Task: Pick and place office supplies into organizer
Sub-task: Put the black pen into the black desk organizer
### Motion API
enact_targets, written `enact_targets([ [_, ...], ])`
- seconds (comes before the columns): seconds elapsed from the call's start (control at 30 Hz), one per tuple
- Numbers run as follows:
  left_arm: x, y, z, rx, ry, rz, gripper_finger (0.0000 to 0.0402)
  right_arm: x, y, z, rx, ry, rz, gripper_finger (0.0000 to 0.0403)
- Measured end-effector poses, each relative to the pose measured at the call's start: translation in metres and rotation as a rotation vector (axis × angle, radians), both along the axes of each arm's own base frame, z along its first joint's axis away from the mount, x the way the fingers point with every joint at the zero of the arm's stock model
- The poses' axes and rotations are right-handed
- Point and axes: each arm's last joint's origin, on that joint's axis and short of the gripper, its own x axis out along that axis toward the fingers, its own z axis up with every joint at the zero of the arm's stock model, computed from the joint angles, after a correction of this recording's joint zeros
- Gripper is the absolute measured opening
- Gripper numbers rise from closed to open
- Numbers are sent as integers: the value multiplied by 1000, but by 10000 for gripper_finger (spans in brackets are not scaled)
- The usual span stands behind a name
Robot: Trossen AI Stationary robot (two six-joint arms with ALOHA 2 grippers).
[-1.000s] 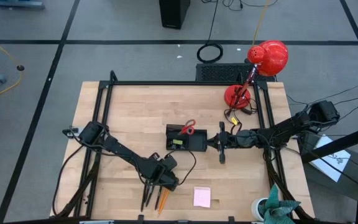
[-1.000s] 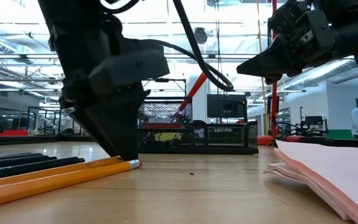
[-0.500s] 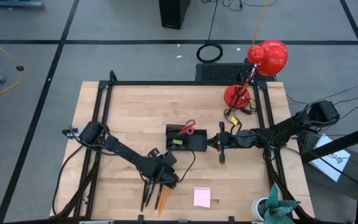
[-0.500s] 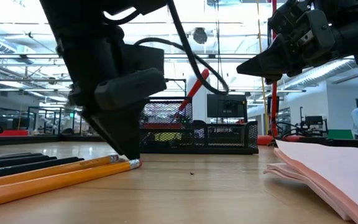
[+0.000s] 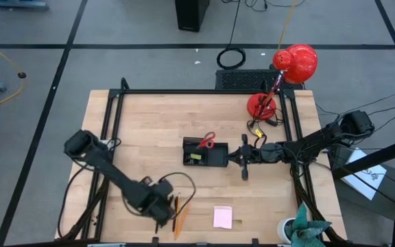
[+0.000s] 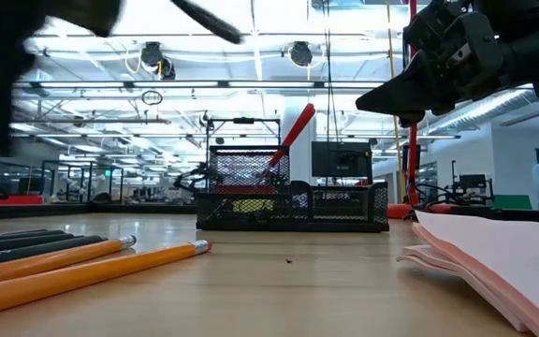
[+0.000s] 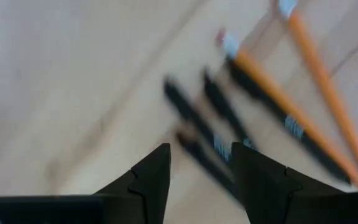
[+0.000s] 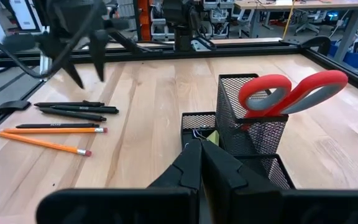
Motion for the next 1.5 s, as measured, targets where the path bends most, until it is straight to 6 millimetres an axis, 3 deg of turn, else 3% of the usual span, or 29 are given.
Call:
enact_targets([
  [0.13,-5,-15,-29,-32,119,92,174,0,0,0,0,1,0,4],
  [0.33,-2,-22,-52,-55,203,155,174,0,0,0,0,1,0,4],
  [0.63,6,-23,-56,-85,141,168,174,0,0,1,1,-7,0,4],
  [0.9,1,-24,-74,-55,290,158,174,0,0,0,0,1,0,4],
  [1.03,0,-27,-76,-35,276,104,171,0,0,0,0,1,0,4],
  [1.5,0,-31,-76,72,139,28,23,0,1,0,7,1,2,4],
])
